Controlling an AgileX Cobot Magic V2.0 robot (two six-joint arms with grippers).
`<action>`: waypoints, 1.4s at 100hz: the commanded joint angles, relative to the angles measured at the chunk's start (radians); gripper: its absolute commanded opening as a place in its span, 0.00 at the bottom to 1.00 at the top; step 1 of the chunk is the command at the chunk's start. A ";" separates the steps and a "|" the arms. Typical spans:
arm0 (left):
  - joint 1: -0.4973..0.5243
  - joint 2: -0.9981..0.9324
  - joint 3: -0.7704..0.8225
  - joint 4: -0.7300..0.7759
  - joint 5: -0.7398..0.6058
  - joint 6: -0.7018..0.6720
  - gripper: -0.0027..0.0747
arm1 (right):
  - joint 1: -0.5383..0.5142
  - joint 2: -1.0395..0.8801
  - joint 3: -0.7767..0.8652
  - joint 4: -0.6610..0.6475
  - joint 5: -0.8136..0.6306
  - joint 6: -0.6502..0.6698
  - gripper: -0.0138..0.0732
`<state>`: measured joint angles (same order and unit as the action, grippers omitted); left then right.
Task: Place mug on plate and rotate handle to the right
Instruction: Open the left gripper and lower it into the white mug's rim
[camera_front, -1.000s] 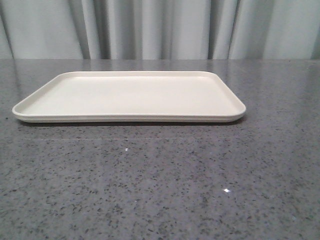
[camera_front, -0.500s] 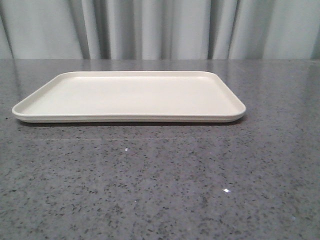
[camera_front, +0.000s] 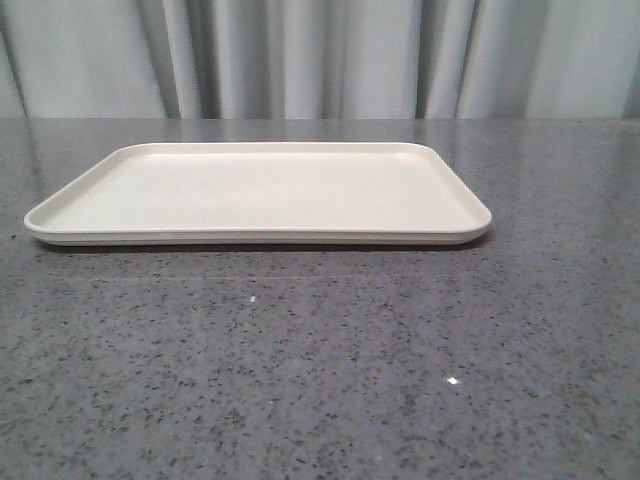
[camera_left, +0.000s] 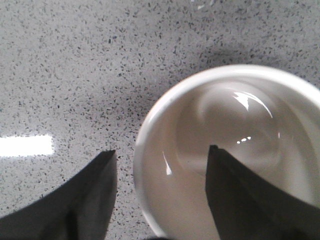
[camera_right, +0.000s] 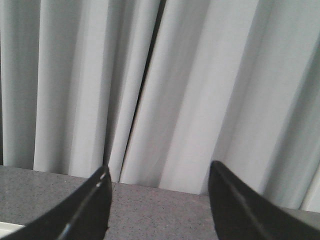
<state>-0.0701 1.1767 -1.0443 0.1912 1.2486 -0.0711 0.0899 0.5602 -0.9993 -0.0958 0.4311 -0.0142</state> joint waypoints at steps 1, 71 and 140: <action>0.002 -0.004 -0.021 0.008 -0.019 0.000 0.54 | -0.004 0.015 -0.028 -0.013 -0.074 -0.006 0.66; 0.002 0.000 -0.049 0.023 -0.058 0.048 0.01 | -0.004 0.015 -0.028 -0.013 -0.074 -0.006 0.66; -0.064 0.076 -0.556 -0.257 0.006 0.151 0.01 | -0.004 0.015 -0.028 -0.013 -0.074 -0.006 0.66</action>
<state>-0.0896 1.2333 -1.5079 -0.0296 1.2684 0.0712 0.0899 0.5602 -0.9993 -0.0958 0.4357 -0.0142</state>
